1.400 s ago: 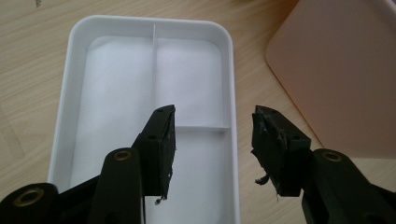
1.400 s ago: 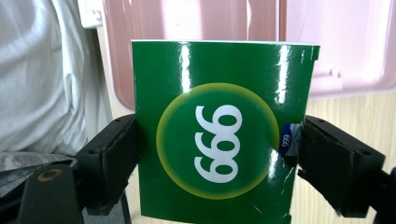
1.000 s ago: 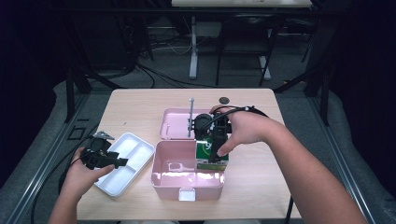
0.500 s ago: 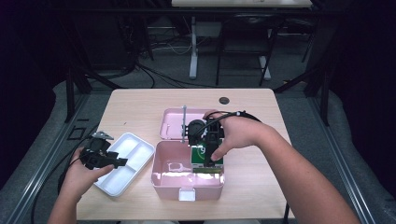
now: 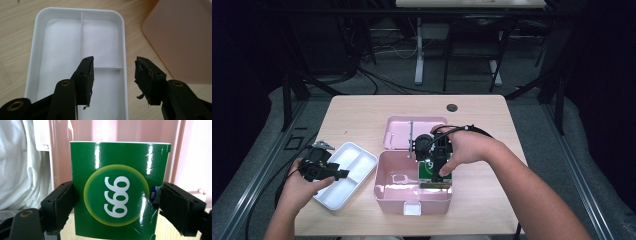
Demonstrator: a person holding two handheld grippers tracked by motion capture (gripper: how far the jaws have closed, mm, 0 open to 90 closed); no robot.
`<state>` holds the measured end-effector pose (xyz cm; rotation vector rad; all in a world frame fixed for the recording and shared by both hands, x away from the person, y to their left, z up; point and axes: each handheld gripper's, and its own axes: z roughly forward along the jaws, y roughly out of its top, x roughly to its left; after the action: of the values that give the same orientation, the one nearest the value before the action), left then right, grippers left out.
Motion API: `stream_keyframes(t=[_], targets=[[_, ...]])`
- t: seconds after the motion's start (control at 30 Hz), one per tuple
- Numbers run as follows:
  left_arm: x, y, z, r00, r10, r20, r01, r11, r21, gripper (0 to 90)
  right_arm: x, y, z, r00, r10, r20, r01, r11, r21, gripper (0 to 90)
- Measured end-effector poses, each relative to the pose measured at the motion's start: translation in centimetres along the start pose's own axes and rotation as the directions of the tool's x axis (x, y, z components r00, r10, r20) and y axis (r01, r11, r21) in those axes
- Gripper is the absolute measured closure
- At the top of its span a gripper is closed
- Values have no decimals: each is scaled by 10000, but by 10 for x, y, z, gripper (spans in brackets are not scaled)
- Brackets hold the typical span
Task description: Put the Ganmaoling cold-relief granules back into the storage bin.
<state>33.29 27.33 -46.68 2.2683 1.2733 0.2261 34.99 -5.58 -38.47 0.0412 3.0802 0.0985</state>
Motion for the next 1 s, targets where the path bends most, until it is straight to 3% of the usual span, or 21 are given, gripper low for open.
stream_keyframes(t=[0.17, 0.37, 1.0], targets=[[0, 0, -1, 10000, -4, -13, 4, 10000, -35, 498, 0, 2, 9, 10000, -6, 37, 5, 9996, 282, 158], [0, 0, 0, 10000, 4, 0, -4, 10000, 0, 498, -3, -1, 16, 9995, 265, -196, -267, 9996, -73, 158], [0, 0, 2, 10000, 17, -6, -17, 10000, 72, 498, -5, -4, 49, 9994, 131, -333, -130, 9999, 46, 156]])
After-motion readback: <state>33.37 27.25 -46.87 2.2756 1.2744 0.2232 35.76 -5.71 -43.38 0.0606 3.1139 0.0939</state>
